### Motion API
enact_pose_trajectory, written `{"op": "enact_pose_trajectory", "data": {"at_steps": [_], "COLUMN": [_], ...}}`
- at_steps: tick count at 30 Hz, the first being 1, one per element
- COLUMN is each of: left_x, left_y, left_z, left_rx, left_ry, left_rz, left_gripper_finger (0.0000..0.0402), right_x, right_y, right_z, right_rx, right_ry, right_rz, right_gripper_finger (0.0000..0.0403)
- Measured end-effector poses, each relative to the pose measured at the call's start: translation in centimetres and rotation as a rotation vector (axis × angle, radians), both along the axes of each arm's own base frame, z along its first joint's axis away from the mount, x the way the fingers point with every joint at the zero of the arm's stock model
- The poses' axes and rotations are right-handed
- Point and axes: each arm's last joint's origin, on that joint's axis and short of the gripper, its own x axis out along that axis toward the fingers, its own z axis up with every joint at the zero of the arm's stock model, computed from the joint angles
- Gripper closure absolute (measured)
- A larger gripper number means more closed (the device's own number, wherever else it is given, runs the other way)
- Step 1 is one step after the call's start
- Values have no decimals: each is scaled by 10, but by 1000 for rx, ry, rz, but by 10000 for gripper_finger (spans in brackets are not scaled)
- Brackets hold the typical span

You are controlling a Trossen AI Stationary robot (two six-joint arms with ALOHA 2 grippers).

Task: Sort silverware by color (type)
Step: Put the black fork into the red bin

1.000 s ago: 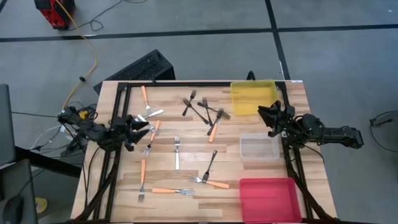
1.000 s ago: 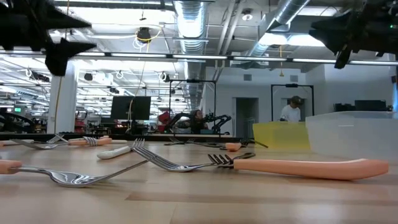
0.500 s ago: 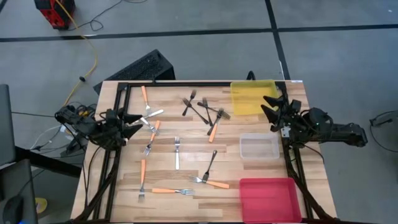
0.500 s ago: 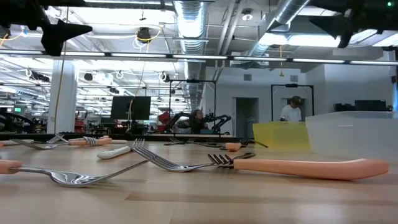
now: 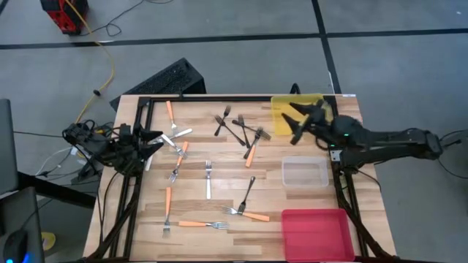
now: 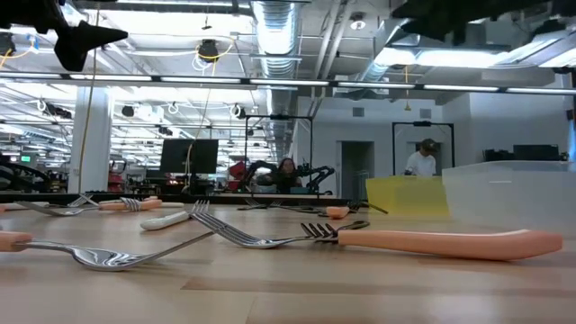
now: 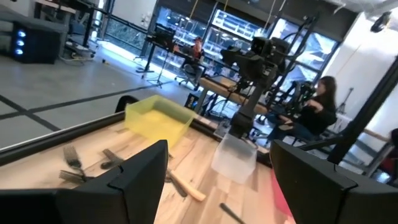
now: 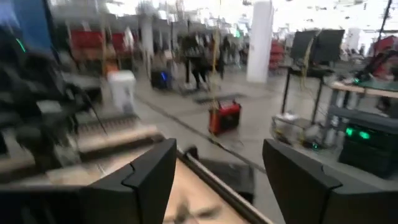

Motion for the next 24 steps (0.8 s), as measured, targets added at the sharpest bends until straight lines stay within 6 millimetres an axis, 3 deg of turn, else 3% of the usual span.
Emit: {"op": "enact_pose_trajectory", "data": {"at_steps": [9, 15, 20, 24], "left_x": [1, 1, 1, 1], "left_y": [0, 0, 0, 0], "left_z": [-3, -3, -3, -5], "left_rx": [-11, -30, -30, -24], "left_ry": [13, 13, 13, 25], "left_rz": [4, 5, 5, 5], "left_gripper_finger": [133, 133, 133, 133], "right_x": [48, 76, 93, 101], "right_y": [-10, -24, -46, -73], "right_z": [-20, -16, -15, -32], "right_rx": [42, 135, 178, 300], "right_ry": [227, 483, 666, 724], "right_rz": [-82, -141, -140, -9], "right_gripper_finger": [137, 138, 138, 138]}}
